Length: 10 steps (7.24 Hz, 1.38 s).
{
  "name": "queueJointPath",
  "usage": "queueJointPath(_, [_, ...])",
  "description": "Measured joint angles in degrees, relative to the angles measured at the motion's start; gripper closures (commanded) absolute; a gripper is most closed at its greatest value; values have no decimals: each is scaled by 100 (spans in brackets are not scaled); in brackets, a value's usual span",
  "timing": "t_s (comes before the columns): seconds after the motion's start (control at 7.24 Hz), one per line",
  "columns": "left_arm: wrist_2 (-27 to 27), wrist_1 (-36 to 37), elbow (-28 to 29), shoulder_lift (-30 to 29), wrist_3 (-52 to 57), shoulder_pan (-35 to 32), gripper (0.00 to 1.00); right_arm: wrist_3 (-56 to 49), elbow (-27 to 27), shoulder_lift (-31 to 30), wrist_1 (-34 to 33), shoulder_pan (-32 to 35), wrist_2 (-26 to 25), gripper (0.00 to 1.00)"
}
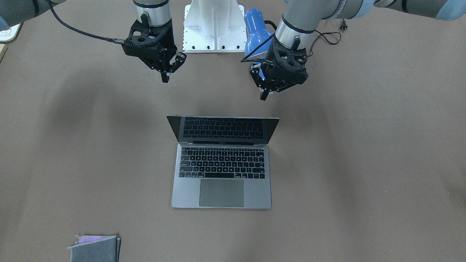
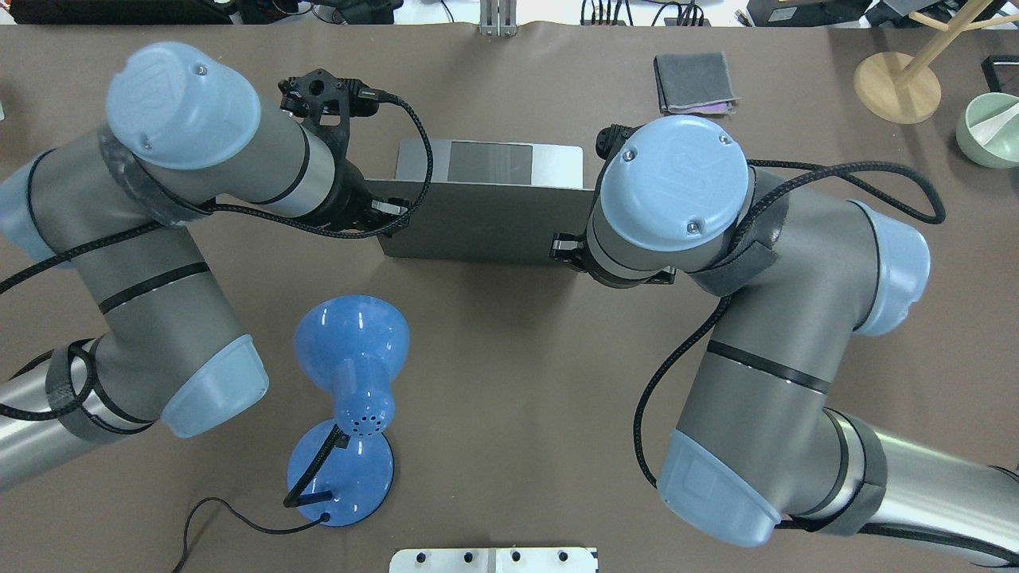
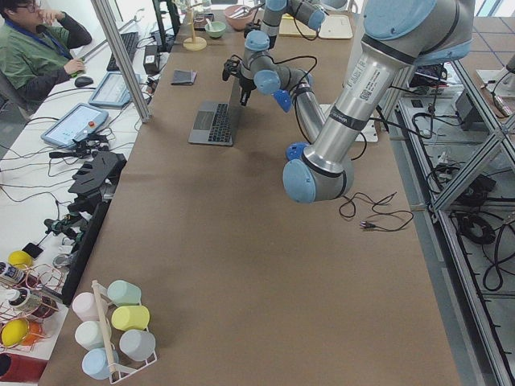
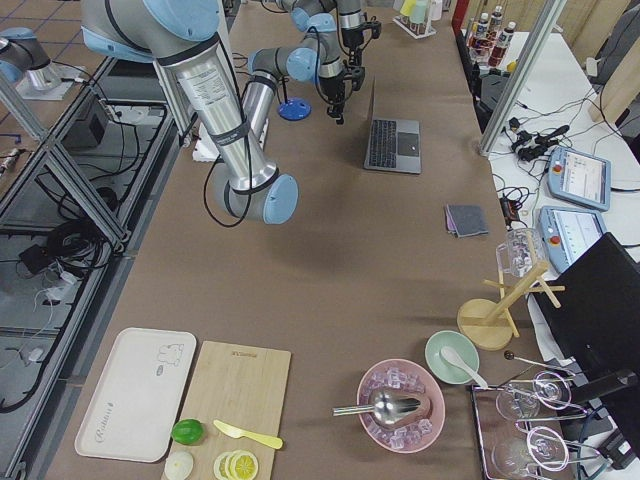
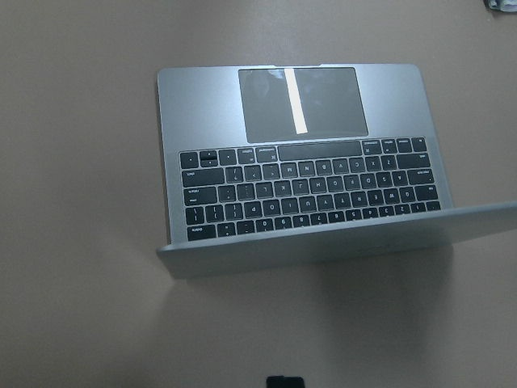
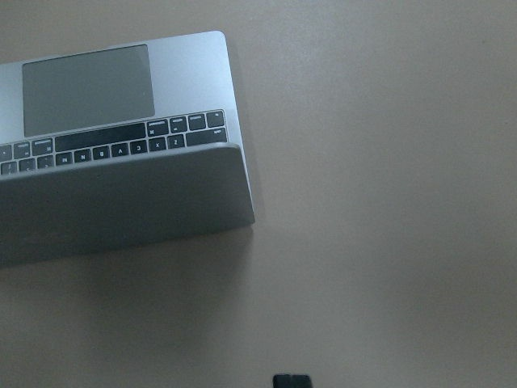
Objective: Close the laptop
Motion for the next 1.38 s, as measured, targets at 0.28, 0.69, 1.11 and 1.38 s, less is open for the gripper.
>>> queueJointPath(0.28, [6, -1, 133, -81, 24, -2, 100, 30, -380, 184, 250, 201, 17, 100])
queueJointPath(0.69, [97, -11, 307, -169, 68, -4, 100, 28, -968, 427, 595, 399, 41, 100])
queueJointPath(1.11, [113, -20, 578, -327, 264, -52, 100, 29, -1260, 584, 665, 428, 42, 100])
queueJointPath(1.38, [102, -47, 838, -476, 437, -197, 100, 5, -1500, 664, 829, 493, 43, 100])
